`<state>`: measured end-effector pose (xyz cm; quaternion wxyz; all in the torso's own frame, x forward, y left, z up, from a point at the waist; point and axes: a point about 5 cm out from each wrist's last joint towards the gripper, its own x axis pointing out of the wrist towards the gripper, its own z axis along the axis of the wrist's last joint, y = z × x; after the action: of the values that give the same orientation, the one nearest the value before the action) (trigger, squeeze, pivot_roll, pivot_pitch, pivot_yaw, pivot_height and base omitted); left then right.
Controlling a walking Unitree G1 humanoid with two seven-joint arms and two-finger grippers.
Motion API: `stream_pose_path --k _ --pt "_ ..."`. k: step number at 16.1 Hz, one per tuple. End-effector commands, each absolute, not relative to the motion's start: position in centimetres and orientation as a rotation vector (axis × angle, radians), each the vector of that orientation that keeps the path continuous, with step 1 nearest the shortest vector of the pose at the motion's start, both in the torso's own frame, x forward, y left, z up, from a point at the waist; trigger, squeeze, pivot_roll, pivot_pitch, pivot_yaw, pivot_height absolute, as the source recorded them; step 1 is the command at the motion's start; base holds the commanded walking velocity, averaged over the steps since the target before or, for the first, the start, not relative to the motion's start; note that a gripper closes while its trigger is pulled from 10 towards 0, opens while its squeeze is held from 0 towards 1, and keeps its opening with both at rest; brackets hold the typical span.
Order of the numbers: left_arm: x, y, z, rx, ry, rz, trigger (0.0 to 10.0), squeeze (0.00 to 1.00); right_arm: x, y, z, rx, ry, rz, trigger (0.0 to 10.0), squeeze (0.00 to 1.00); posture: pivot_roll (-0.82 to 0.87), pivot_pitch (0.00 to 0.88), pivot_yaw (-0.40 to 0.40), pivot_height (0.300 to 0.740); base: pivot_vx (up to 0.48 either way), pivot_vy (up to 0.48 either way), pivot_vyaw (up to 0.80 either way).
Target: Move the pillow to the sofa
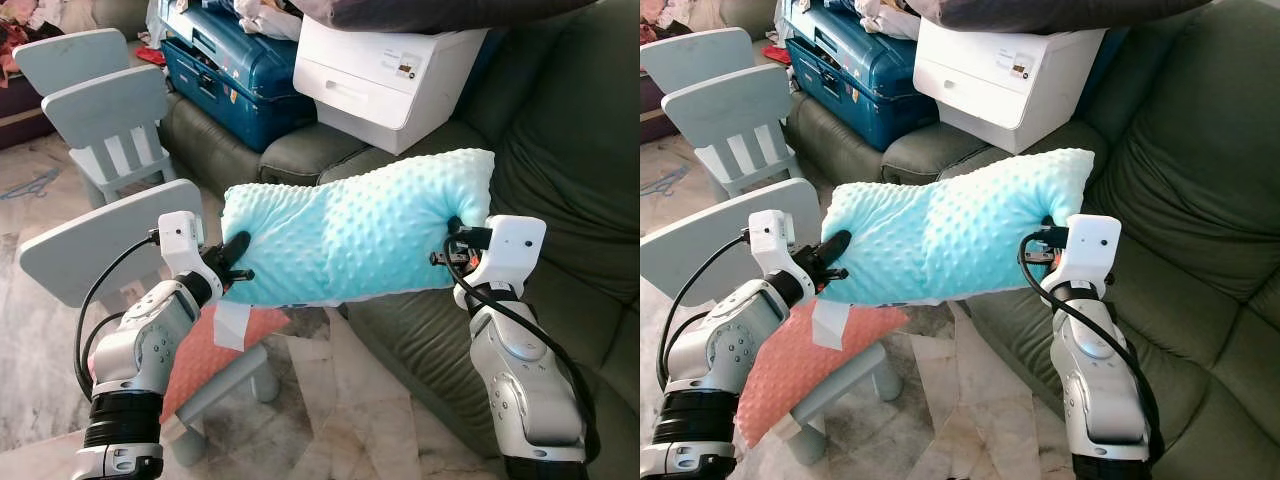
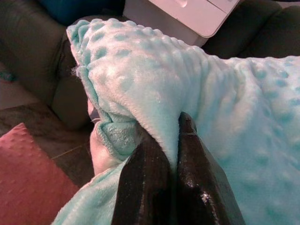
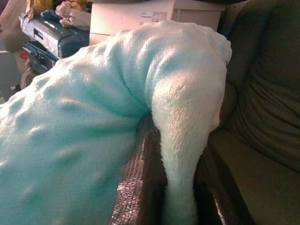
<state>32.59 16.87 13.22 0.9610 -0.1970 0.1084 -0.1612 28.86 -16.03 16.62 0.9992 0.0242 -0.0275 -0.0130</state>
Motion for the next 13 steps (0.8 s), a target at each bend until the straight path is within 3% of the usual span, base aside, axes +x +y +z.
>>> stream_pose_path --k 1,6,13 --pt "32.67 16.98 13.93 -0.403 0.188 -0.319 10.0 0.00 28.87 -16.38 17.03 0.046 -0.065 -0.035 10.0 0.00 -0.10 0.075 -0.058 0.740 0.000 0.000 -0.78" --pt "32.75 17.23 13.89 -0.444 0.186 -0.301 10.0 0.00 28.85 -16.43 17.03 0.035 -0.064 -0.033 10.0 0.00 -0.10 0.078 -0.059 0.740 0.000 0.000 -0.78" --pt "32.75 17.04 14.12 -0.449 0.182 -0.326 10.0 0.00 28.85 -16.33 17.09 0.019 -0.071 -0.026 10.0 0.00 -0.10 0.075 -0.060 0.740 0.000 0.000 0.00"
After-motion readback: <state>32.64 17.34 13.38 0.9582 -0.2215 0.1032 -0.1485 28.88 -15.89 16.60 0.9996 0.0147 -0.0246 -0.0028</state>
